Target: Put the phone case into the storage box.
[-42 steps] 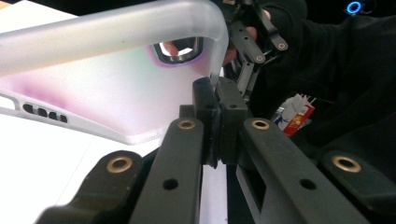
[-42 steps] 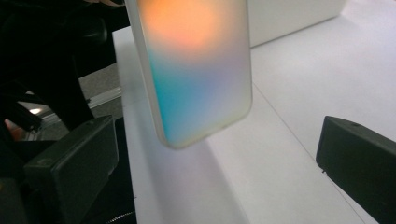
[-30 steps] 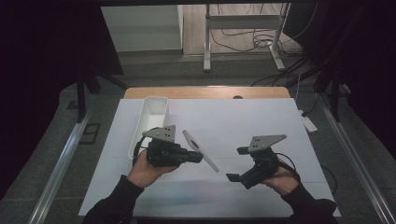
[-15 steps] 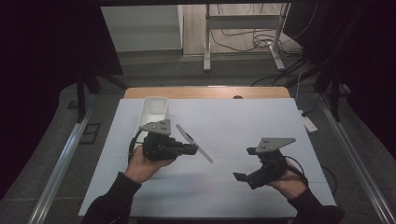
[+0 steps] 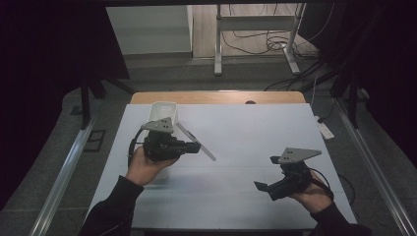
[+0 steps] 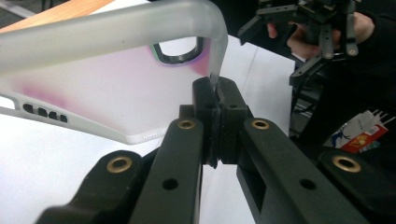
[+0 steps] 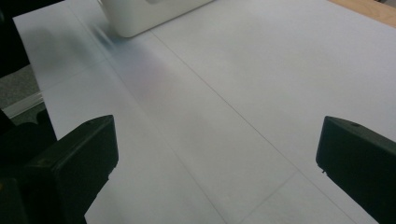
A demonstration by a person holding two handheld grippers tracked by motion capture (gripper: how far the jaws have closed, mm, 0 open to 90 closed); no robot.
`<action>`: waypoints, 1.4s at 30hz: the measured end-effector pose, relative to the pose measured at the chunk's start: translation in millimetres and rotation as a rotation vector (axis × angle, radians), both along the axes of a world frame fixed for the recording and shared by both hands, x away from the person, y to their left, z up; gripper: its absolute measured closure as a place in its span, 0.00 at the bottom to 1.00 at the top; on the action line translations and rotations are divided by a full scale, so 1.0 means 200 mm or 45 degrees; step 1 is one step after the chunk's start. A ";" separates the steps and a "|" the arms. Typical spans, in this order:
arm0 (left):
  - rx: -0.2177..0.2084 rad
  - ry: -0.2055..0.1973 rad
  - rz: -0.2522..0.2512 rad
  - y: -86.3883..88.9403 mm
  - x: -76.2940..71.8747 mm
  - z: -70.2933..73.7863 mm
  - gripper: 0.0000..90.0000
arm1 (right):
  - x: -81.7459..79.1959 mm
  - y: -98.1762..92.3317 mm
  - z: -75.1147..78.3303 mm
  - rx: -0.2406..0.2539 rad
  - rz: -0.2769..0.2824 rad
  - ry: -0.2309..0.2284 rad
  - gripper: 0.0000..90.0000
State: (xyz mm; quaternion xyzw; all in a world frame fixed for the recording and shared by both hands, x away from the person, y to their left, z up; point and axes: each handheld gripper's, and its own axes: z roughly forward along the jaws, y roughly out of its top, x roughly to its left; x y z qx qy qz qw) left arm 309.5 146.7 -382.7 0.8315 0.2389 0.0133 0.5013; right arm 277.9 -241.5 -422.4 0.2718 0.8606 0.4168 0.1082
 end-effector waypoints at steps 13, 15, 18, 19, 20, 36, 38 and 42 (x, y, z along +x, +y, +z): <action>0.029 0.002 0.086 0.07 0.05 0.01 0.98 | -0.02 -0.09 -0.02 -0.043 -0.083 -0.052 0.00; 0.037 0.003 0.106 0.08 0.06 0.01 0.98 | -0.03 -0.11 -0.02 -0.040 -0.099 -0.058 0.00; 0.049 0.001 0.129 0.10 0.07 0.02 0.98 | -0.03 -0.14 -0.02 -0.043 -0.117 -0.057 0.00; 0.053 -0.001 0.134 0.10 0.07 0.03 0.98 | -0.04 -0.15 -0.03 -0.047 -0.123 -0.061 0.00; 0.058 -0.004 0.142 0.11 0.07 0.03 0.98 | -0.04 -0.15 -0.03 -0.047 -0.127 -0.058 0.00; 0.110 -0.009 0.245 0.21 0.11 0.09 0.98 | -0.05 -0.26 -0.04 -0.022 -0.227 -0.047 0.00; 0.112 -0.008 0.257 0.23 0.11 0.09 0.98 | -0.05 -0.27 -0.05 -0.022 -0.240 -0.042 0.00; 0.126 -0.005 0.283 0.26 0.13 0.10 0.98 | -0.05 -0.30 -0.06 -0.022 -0.273 -0.032 0.00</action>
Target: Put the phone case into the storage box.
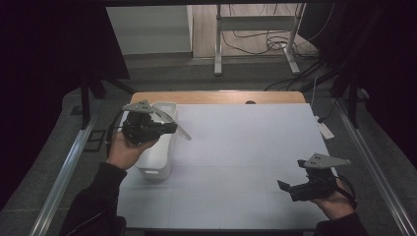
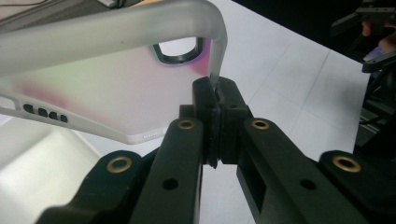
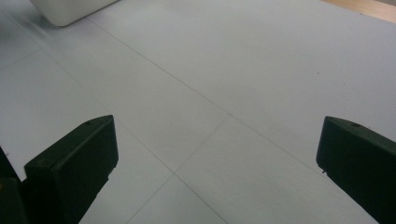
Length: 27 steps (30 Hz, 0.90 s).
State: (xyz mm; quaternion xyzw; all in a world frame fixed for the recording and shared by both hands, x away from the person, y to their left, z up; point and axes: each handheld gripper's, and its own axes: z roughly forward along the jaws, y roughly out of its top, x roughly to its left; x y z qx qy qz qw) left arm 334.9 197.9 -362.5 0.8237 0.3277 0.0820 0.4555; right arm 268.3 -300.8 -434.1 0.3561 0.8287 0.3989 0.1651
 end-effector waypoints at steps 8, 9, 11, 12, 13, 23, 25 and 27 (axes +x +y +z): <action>0.018 0.009 0.039 0.04 0.02 0.02 0.98 | -0.01 -0.05 -0.02 -0.023 -0.057 0.006 0.00; 0.021 0.008 0.044 0.05 0.02 0.02 0.98 | -0.01 -0.06 -0.02 -0.025 -0.065 0.008 0.00; 0.028 0.011 0.051 0.05 0.03 0.02 0.98 | -0.02 -0.07 -0.03 -0.029 -0.078 0.011 0.00; 0.032 0.013 0.057 0.06 0.03 0.02 0.98 | -0.02 -0.07 -0.03 -0.028 -0.086 0.016 0.00; 0.036 0.012 0.061 0.06 0.04 0.02 0.98 | -0.02 -0.08 -0.03 -0.031 -0.093 0.019 0.00; 0.063 0.015 0.104 0.09 0.06 0.02 0.98 | -0.06 -0.12 -0.06 -0.043 -0.153 0.040 0.00; 0.074 0.014 0.111 0.10 0.06 0.03 0.98 | -0.07 -0.12 -0.06 -0.048 -0.161 0.043 0.00; 0.079 0.016 0.122 0.11 0.07 0.03 0.98 | -0.08 -0.13 -0.06 -0.058 -0.167 0.041 0.00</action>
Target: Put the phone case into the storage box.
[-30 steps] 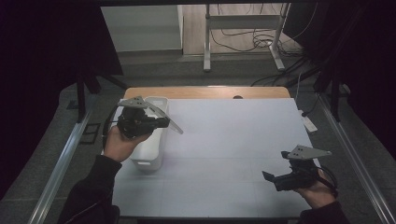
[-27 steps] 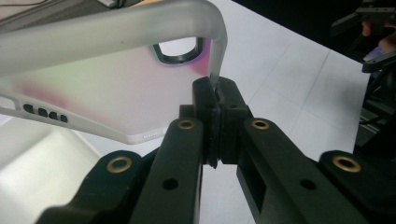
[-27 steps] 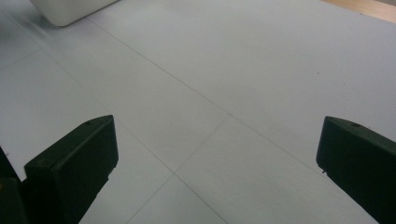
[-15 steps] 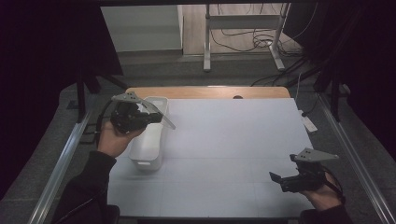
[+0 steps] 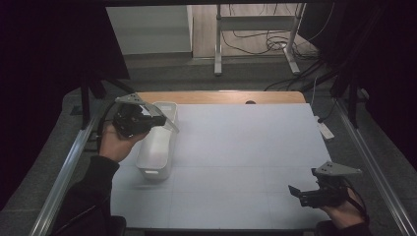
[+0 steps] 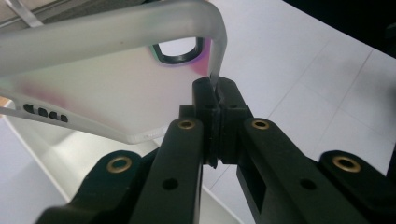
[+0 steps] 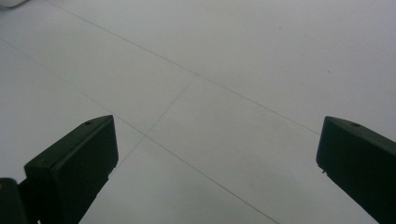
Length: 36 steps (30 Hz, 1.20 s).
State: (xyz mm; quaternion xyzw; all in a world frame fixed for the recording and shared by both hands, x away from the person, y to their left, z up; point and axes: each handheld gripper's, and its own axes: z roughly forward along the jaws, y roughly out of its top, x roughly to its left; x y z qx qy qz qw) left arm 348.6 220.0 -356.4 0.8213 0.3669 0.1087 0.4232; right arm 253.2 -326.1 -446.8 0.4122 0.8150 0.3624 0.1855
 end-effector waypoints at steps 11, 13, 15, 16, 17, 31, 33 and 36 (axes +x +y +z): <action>0.035 0.015 0.058 0.04 0.04 0.00 0.98 | -0.03 -0.04 -0.01 0.015 -0.054 0.000 0.00; 0.038 0.020 0.071 0.04 0.05 0.00 0.98 | -0.03 -0.05 -0.01 0.019 -0.063 -0.006 0.00; 0.046 0.022 0.082 0.05 0.06 0.00 0.98 | -0.03 -0.05 -0.01 0.027 -0.069 -0.010 0.00; 0.049 0.025 0.085 0.05 0.06 0.01 0.98 | -0.03 -0.05 -0.01 0.031 -0.072 -0.012 0.00; 0.053 0.026 0.089 0.05 0.07 0.01 0.98 | -0.03 -0.06 -0.01 0.035 -0.072 -0.013 0.00; 0.126 0.067 0.148 0.04 0.16 -0.01 0.98 | -0.04 -0.07 -0.01 0.053 -0.081 -0.019 0.00; 0.136 0.073 0.155 0.04 0.18 -0.02 0.98 | -0.04 -0.06 -0.01 0.049 -0.078 -0.020 0.00; 0.146 0.081 0.166 0.03 0.21 -0.03 0.98 | -0.04 -0.06 -0.01 0.046 -0.074 -0.022 0.00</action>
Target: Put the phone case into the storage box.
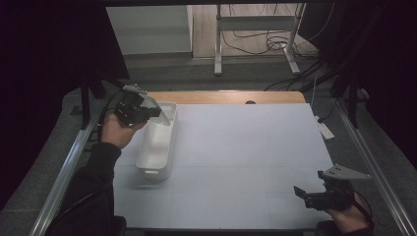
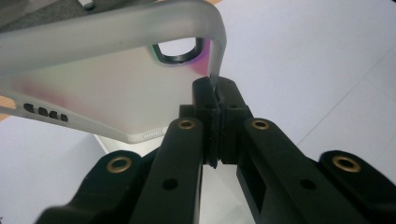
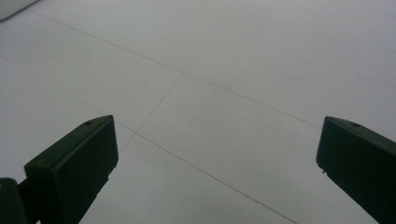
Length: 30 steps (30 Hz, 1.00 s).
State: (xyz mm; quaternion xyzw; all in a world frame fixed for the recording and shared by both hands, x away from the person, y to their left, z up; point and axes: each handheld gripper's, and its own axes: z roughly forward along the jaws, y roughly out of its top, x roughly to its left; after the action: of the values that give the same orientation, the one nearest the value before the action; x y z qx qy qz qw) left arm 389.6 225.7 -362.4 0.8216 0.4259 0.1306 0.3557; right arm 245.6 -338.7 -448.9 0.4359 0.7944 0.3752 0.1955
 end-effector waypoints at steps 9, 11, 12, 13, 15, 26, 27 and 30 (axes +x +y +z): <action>0.007 0.025 0.038 0.00 0.07 -0.03 0.98 | 0.00 0.00 0.00 0.006 0.002 0.003 0.00; 0.010 0.031 0.045 0.00 0.08 -0.04 0.98 | 0.00 0.00 0.00 0.006 0.003 0.003 0.00; 0.009 0.035 0.050 0.00 0.09 -0.05 0.98 | 0.00 0.00 0.00 0.005 0.003 0.003 0.00; 0.012 0.036 0.049 0.00 0.09 -0.05 0.98 | 0.00 0.00 0.00 0.005 0.005 0.004 0.00; 0.014 0.044 0.057 -0.01 0.11 -0.06 0.98 | 0.00 0.00 0.00 0.003 0.008 0.005 0.00; 0.031 0.074 0.078 -0.04 0.17 -0.11 0.98 | 0.00 0.00 0.00 -0.002 0.019 0.005 0.00; 0.033 0.075 0.081 -0.04 0.17 -0.12 0.98 | 0.00 0.00 0.00 -0.002 0.020 0.006 0.00; 0.032 0.083 0.091 -0.05 0.19 -0.13 0.98 | 0.00 0.00 0.00 -0.003 0.023 0.008 0.00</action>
State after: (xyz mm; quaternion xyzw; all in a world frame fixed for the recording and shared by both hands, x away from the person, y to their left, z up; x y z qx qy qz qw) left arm 427.6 215.9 -388.9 0.8140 0.4647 0.1217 0.3265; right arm 245.8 -338.2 -449.3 0.4298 0.7992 0.3747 0.1902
